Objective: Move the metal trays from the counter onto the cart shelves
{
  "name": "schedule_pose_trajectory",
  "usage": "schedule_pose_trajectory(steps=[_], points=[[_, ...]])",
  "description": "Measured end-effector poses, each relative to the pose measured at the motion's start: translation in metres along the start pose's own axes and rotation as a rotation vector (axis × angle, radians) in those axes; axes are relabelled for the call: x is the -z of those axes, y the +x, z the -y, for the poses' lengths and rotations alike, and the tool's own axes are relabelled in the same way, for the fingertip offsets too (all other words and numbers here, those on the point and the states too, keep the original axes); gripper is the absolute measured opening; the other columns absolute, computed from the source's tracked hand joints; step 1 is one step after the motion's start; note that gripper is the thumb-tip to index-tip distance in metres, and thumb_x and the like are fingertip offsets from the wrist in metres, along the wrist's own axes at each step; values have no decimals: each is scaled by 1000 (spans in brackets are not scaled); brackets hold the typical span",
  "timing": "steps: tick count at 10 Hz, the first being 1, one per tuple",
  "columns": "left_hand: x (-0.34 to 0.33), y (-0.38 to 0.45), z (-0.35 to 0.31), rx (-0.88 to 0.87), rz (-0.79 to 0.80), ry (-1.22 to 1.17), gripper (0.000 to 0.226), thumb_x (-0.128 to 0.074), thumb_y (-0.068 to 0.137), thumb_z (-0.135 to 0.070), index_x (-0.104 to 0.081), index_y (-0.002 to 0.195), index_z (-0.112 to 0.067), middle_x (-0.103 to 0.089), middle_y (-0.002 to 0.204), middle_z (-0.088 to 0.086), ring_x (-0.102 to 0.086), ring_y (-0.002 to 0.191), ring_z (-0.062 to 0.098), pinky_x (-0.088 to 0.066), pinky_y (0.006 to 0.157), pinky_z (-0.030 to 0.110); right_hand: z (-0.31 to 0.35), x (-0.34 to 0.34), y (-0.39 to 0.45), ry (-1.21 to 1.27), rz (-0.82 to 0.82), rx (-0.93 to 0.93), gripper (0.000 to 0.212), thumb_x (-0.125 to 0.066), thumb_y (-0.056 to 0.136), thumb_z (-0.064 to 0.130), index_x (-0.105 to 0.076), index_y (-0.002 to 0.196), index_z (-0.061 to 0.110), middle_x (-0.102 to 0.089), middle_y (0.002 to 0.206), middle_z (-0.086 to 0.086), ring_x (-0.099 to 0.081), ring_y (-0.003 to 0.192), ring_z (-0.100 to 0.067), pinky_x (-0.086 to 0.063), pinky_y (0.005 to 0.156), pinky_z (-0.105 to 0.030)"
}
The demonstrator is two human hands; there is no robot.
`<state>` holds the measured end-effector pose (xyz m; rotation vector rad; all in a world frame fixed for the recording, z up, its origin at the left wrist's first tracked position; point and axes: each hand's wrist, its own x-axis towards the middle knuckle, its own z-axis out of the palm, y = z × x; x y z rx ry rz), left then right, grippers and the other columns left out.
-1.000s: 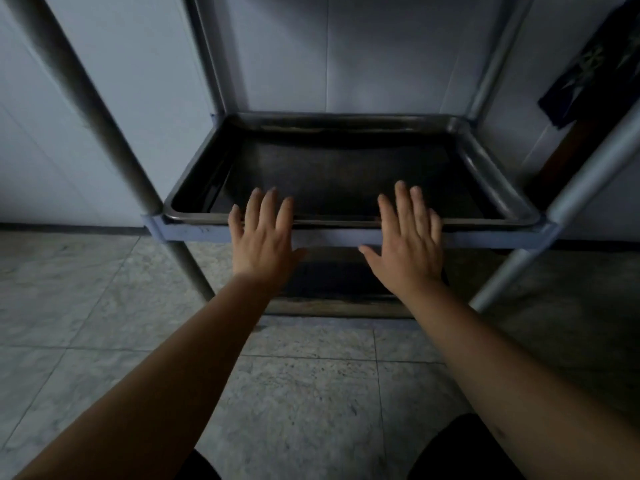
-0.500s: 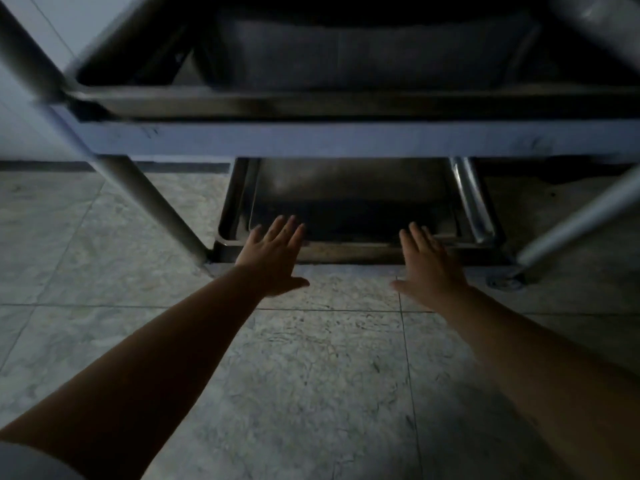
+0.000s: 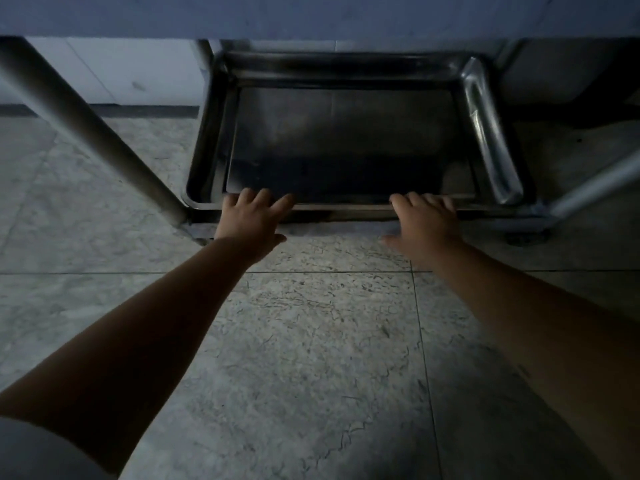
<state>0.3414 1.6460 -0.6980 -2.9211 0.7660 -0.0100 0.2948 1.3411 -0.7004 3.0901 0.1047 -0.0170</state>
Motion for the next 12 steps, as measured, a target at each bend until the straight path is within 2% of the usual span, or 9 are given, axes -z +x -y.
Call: schedule_pose_trajectory(steps=[1, 3, 4, 5, 6, 9, 10, 11, 12], points=[[-2, 3, 9, -4, -45, -127, 68, -79, 75, -41, -46, 132, -24, -62, 113, 14, -56, 103, 38, -46, 83, 49, -1, -1, -1, -27, -20, -6, 62, -63, 68, 62, -46, 116, 26, -61, 110, -1, -55, 104, -28, -35, 90, -45], [3, 0, 7, 47, 18, -55, 57, -82, 72, -40, -52, 114, -15, -63, 102, 14, -61, 92, 39, -47, 80, 48, 4, -3, 4, -75, -61, -42, 43, -69, 72, 49, -52, 99, 19, -64, 98, -6, -59, 94, -30, -37, 82, -43], [12, 0, -1, 57, 29, -39, 50, -80, 75, -36, -53, 112, -14, -64, 100, 13, -62, 91, 37, -48, 78, 47, 6, -3, 4, -84, -63, -52, 39, -74, 70, 46, -54, 88, 18, -65, 88, -6, -61, 84, -29, -37, 75, -39], [13, -3, -10, 48, 2, 4, 34, -76, 81, -23, -55, 107, -15, -64, 93, 9, -63, 84, 33, -46, 68, 41, 3, -3, 4, -107, -67, -64, 36, -73, 71, 48, -55, 82, 18, -65, 81, -4, -61, 78, -27, -33, 72, -37], [11, -4, -11, 42, -14, 3, 26, -74, 82, -18, -58, 102, -14, -65, 87, 9, -63, 79, 34, -38, 61, 36, 1, -2, 8, -131, -32, -46, 33, -68, 74, 50, -53, 81, 22, -63, 81, -1, -61, 79, -25, -31, 76, -39], [4, 4, -1, -37, -77, 62, 27, -73, 84, -27, -58, 104, -16, -65, 84, 8, -64, 72, 33, -34, 57, 33, -6, 1, 18, -223, 28, 49, 35, -61, 80, 57, -52, 86, 23, -62, 85, 1, -61, 81, -23, -30, 79, -40], [-1, 5, -2, -25, -70, 31, 36, -73, 83, -34, -53, 109, -17, -66, 93, 8, -65, 81, 33, -45, 66, 39, -4, -1, 19, -199, 45, 31, 36, -61, 79, 57, -53, 91, 24, -62, 92, 0, -60, 86, -24, -32, 81, -42], [-2, 0, -8, 23, -5, 103, 75, -68, 77, -59, -37, 131, -18, -57, 129, 13, -54, 118, 35, -45, 94, 54, -4, 3, 11, -139, 73, 0, 53, -59, 73, 66, -52, 106, 25, -62, 107, -2, -58, 98, -26, -33, 84, -45], [13, -17, -18, 159, 69, 64, 103, -26, 77, -84, 1, 154, -22, -4, 164, 11, -7, 150, 33, -13, 115, 60, -2, 22, -3, -86, 150, -51, 100, -49, 61, 83, -27, 140, 26, -37, 149, -4, -37, 132, -27, -29, 98, -53]])
